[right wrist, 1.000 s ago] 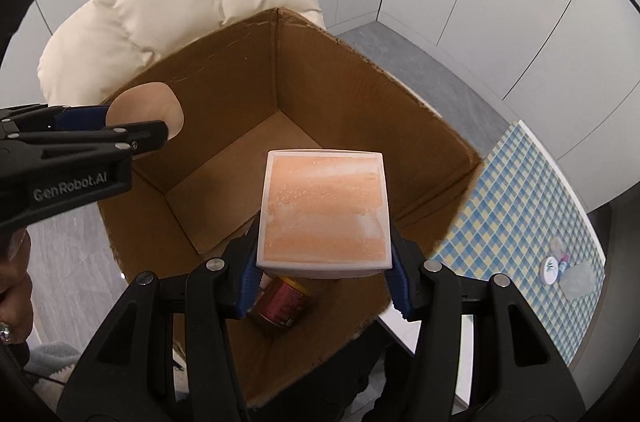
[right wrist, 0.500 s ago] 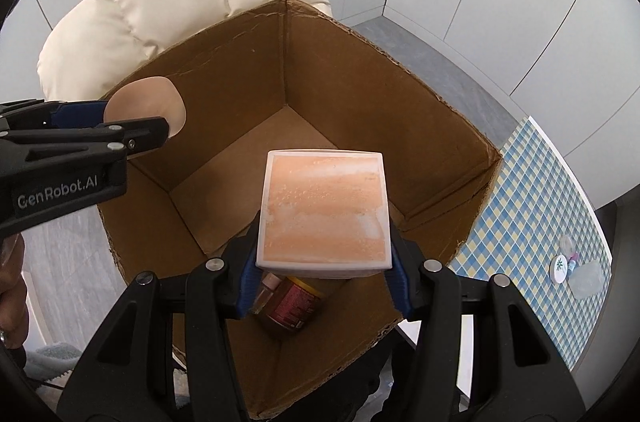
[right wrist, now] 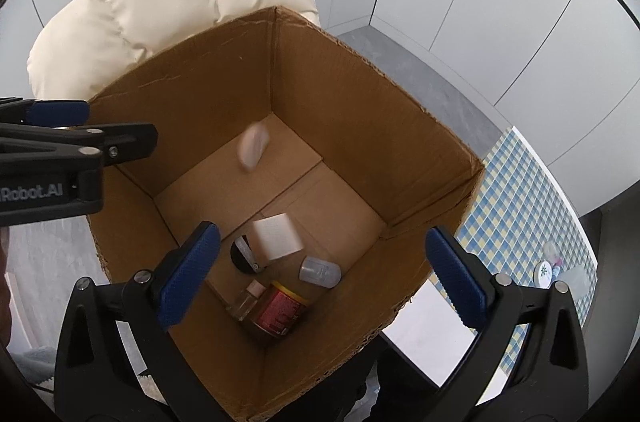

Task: Organize objects
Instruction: 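Lower the peach sponge and brown puff into the box and open both tools, then raise both open tools out of the box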

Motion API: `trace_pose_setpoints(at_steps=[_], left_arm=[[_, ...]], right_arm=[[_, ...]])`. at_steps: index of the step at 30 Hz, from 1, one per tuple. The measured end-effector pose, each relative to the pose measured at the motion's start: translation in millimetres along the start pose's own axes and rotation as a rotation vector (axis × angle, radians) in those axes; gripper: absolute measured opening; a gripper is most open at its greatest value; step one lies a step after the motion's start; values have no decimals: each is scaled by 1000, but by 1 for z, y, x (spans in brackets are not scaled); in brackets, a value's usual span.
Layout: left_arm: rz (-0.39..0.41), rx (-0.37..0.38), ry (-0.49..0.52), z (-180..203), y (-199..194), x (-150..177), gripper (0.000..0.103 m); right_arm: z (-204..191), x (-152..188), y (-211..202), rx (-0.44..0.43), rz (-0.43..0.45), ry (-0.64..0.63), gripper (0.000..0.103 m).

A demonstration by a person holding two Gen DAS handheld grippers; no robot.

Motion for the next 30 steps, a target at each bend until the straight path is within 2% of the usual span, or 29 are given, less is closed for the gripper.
trace_pose_setpoints(at_steps=[19,30], left_arm=[[8,-21,26,3,-1,1,83],[27,0,-2,10,-30,9,83]], right_arm=[[15,1,-12,-13,18,62,103],[38,7,-55,-5,81,135,103]])
Point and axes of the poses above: each gripper's, at about its wrist camera, not at the fingertips, and y roughly the way its jaws point, z to its right, x to its underside, the point moved 6 cm from there along y, roughly the way its jaws point, and after that the axes turned 3 degrees about -x, right-handed, at the moved point
